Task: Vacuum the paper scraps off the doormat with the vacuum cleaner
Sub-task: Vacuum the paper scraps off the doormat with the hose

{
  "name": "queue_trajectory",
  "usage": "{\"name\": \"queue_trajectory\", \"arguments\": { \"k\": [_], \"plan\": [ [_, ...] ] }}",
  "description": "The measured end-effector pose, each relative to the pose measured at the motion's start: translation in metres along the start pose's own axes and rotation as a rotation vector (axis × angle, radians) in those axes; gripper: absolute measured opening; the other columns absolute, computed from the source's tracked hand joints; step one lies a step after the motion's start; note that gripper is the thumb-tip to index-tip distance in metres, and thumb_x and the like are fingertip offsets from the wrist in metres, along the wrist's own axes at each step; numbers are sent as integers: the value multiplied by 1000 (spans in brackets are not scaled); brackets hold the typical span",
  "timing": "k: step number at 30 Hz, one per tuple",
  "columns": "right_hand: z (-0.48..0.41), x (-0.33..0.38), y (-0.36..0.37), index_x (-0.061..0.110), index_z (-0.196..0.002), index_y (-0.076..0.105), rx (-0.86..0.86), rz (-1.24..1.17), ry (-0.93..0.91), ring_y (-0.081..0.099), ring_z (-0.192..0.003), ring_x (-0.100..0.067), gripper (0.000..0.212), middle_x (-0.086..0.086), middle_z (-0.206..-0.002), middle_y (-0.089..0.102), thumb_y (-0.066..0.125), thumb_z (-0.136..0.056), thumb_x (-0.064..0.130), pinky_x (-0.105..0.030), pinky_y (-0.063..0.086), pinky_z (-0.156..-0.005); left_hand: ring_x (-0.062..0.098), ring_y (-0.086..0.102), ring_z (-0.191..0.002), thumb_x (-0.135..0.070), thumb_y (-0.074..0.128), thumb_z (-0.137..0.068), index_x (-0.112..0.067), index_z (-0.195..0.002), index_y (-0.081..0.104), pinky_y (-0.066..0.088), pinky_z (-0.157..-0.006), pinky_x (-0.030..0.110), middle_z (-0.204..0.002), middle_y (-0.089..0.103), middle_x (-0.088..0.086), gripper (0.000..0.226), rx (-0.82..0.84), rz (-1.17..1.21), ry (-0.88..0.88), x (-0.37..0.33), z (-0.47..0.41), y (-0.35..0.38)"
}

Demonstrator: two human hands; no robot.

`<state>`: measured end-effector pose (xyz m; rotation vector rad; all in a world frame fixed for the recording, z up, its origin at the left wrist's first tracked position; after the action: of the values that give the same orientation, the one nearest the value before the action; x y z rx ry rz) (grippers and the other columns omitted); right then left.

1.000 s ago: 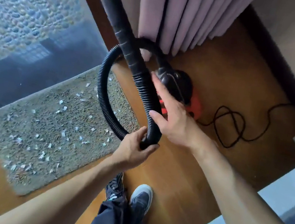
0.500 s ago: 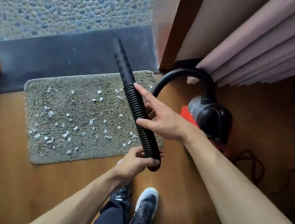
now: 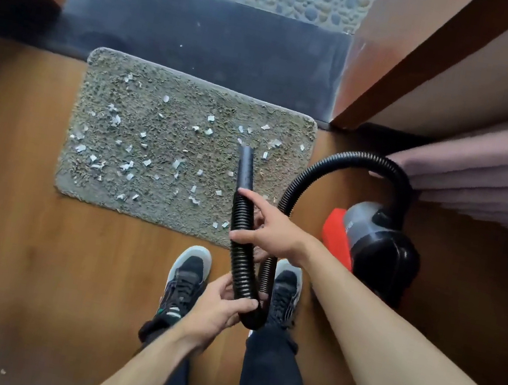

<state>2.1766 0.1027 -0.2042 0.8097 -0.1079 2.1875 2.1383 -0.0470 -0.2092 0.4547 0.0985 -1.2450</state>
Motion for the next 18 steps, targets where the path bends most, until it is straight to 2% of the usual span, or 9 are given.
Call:
{"name": "queue_trajectory", "arguments": {
  "k": [2, 4, 7, 11, 12, 14, 18],
  "plan": [
    [-4, -24, 6, 42, -146, 31, 26, 13, 55, 67, -72, -8, 82, 2, -90, 60, 72, -86, 5, -46, 61, -68, 29, 69, -109, -7, 73, -73, -17, -127, 54, 53, -99, 45, -114, 73, 17, 59, -27, 50, -3, 15, -3, -4],
    [-10, -48, 11, 43, -145, 34, 21, 20, 96, 67, -69, -11, 81, -1, -93, 60, 74, -85, 7, -51, 60, -72, 24, 71, -104, -2, 74, -81, -20, -130, 47, 56, -88, 37, -112, 74, 14, 58, -53, 72, -1, 29, -5, -7],
    [-17, -78, 14, 42, -146, 34, -20, -46, 156, 66, -67, -14, 83, -3, -95, 61, 76, -83, 9, -50, 61, -72, 18, 73, -94, 7, 70, -85, -27, -135, 39, 56, -74, 25, -105, 76, 10, 68, -109, 82, 26, 43, -7, -15],
    [-24, -103, 21, 40, -148, 33, -11, -129, 220, 68, -65, -14, 85, -4, -98, 67, 78, -82, 12, -38, 59, -63, 11, 74, -88, 10, 66, -88, -33, -147, 22, 58, -84, 36, -110, 75, 10, 85, -145, 39, 88, 48, -5, -22],
    [-26, -107, 22, 40, -149, 33, -7, -147, 236, 68, -65, -15, 85, -5, -99, 68, 78, -82, 12, -36, 58, -62, 12, 74, -89, 10, 64, -89, -35, -150, 16, 59, -83, 31, -109, 76, 10, 90, -146, 49, 106, 48, -4, -23],
    [-30, -116, 22, 39, -149, 33, -9, -190, 267, 68, -65, -16, 84, -6, -101, 70, 78, -83, 13, -36, 57, -61, 19, 73, -100, 9, 63, -90, -43, -151, 8, 57, -81, 24, -109, 76, 12, 98, -115, 63, 144, 49, -4, -23],
    [-32, -130, 24, 40, -148, 35, 10, -218, 335, 68, -67, -17, 75, -5, -96, 74, 72, -88, 16, -37, 58, -62, 29, 72, -102, 7, 64, -91, -56, -147, 9, 57, -88, 35, -109, 75, 16, 101, -47, 30, 196, 41, -1, -21]
  ]
}}
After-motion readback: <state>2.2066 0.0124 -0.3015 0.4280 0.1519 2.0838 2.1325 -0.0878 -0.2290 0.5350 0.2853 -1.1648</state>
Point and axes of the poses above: each hand's wrist, its own z-axis away from the middle knuckle, its own y-axis out of the palm, x = y × z, the point moved 10 cm from there along -z, towards the middle knuckle
